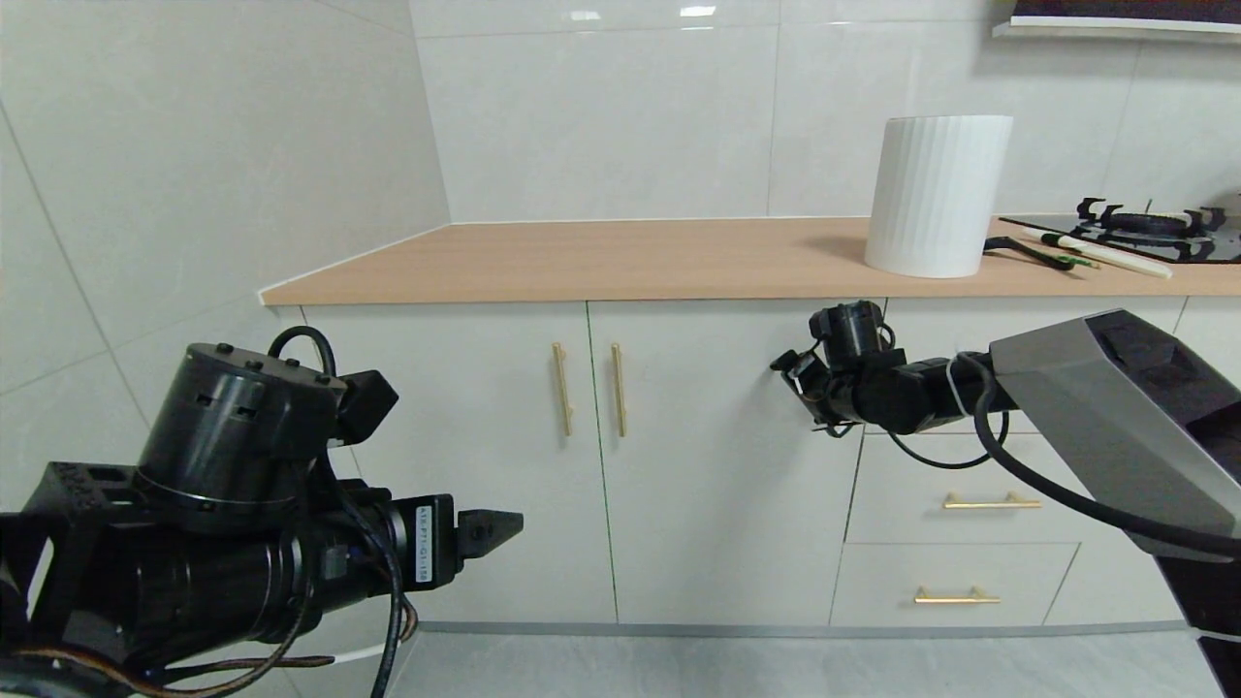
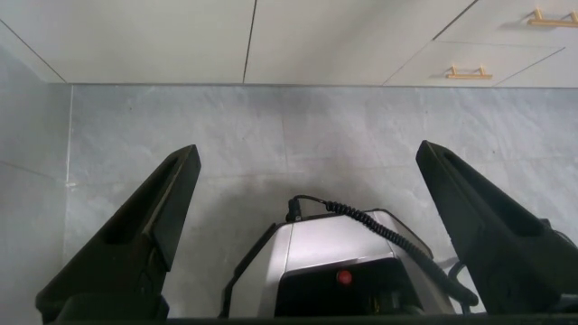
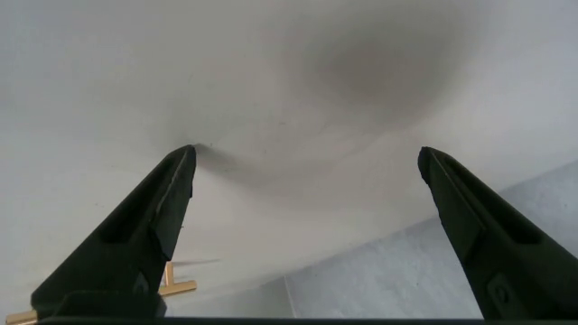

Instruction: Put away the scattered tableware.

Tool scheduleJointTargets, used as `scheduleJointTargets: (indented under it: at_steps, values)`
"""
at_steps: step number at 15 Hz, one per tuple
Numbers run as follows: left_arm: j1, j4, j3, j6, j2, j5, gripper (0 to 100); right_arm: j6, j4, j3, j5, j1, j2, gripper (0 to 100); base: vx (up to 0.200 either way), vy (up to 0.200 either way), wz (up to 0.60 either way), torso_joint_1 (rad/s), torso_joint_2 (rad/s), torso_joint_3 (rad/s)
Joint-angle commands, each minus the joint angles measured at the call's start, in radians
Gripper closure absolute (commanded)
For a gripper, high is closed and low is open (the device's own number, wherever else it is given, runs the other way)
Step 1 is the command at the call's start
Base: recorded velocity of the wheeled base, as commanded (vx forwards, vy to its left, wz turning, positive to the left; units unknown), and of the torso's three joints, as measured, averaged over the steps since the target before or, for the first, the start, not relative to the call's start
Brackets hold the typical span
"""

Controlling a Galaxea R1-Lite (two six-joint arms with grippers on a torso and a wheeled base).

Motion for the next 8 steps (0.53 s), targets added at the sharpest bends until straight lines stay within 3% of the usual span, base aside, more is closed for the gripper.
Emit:
scheduleJointTargets:
  at_steps: [1, 2, 5, 7, 8]
  values:
    - [0.000, 0.000, 0.000, 0.000, 0.001, 0.001, 0, 0.000, 0.010, 0.017, 0.008, 0.004, -0.029, 0, 0.000, 0.000, 0.00, 0.000, 0.00, 0.000]
    - [0.000, 0.000, 0.001, 0.000, 0.001, 0.001, 0, 0.000, 0.025, 0.041, 0.020, 0.007, -0.055, 0, 0.000, 0.000, 0.00, 0.000, 0.00, 0.000]
    - [0.000, 0.000, 0.001, 0.001, -0.007, -0.001, 0, -0.021, 0.021, 0.293, 0.231, 0.062, -0.306, 0, 0.000, 0.000, 0.00, 0.000, 0.00, 0.000]
    - [0.000, 0.000, 0.001, 0.001, -0.012, -0.001, 0, -0.059, -0.011, 0.346, 0.237, 0.076, -0.354, 0, 0.000, 0.000, 0.00, 0.000, 0.00, 0.000]
    - [0.000, -0.002, 0.001, 0.001, -0.035, 0.001, 0, -0.150, -0.064, 0.445, 0.223, 0.105, -0.423, 0, 0.000, 0.000, 0.00, 0.000, 0.00, 0.000]
